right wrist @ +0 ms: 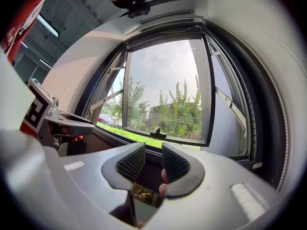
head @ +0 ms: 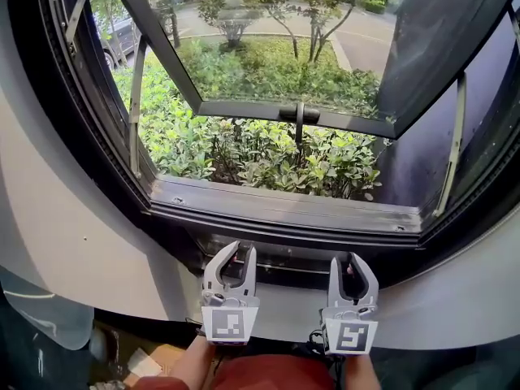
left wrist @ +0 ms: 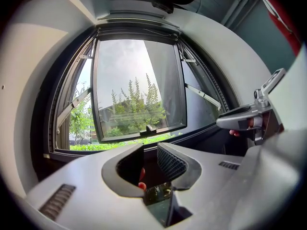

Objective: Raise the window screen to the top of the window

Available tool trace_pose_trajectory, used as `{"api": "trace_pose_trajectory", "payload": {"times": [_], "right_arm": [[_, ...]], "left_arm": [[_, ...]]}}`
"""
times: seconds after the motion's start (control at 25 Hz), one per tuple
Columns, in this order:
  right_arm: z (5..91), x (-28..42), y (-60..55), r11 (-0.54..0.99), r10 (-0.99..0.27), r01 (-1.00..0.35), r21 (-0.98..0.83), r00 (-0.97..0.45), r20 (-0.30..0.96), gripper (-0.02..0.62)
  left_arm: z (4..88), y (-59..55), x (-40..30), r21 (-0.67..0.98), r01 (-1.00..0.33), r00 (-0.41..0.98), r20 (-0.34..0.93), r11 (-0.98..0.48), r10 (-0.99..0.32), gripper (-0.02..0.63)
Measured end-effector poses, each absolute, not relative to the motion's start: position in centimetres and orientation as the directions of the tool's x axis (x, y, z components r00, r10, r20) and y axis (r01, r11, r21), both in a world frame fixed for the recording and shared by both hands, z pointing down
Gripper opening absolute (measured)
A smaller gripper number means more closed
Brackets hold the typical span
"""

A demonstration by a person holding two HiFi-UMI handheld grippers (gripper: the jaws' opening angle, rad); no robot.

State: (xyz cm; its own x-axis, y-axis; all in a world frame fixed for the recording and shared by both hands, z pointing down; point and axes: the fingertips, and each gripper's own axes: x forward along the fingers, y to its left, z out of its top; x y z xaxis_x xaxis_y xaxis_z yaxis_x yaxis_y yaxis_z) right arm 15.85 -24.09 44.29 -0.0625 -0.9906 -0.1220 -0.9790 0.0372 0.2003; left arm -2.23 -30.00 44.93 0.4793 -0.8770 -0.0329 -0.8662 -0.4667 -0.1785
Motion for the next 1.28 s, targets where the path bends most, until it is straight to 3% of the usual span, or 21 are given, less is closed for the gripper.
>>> {"api": "trace_pose_trajectory", "payload": {"times": [0.12,0.4,0.92,1.28], "right_arm": [[44.3,15.5,-24.0,0.045,-0.990,-0.976,0.212,-0.071,-0.118,0.114],[43.9,15.4,-24.0,0.038,-0.989,-0.973,0.229,-0.069,-0.130,0.011],[42.8,15.7,-23.8,0.026,-0.984,-0.974,0.226,-0.064,-0.166,0.009],[42.9,16.1,-23.8,0.028,-0.987,-0.972,0.233,-0.063,-0.145,0.010]], "left_arm": [[44.7,-30.0,-2.1,-0.177,-0.862,0.490,-0.042,-0.476,-0.871,0.058],[44.7,-29.7,-1.7,-0.167,-0.857,0.501,-0.039,-0.488,-0.865,0.005],[44.0,-29.0,-1.2,-0.193,-0.854,0.509,-0.123,-0.483,-0.852,0.005],[44.3,-29.0,-1.1,-0.171,-0.861,0.499,-0.109,-0.478,-0.860,0.005]]}}
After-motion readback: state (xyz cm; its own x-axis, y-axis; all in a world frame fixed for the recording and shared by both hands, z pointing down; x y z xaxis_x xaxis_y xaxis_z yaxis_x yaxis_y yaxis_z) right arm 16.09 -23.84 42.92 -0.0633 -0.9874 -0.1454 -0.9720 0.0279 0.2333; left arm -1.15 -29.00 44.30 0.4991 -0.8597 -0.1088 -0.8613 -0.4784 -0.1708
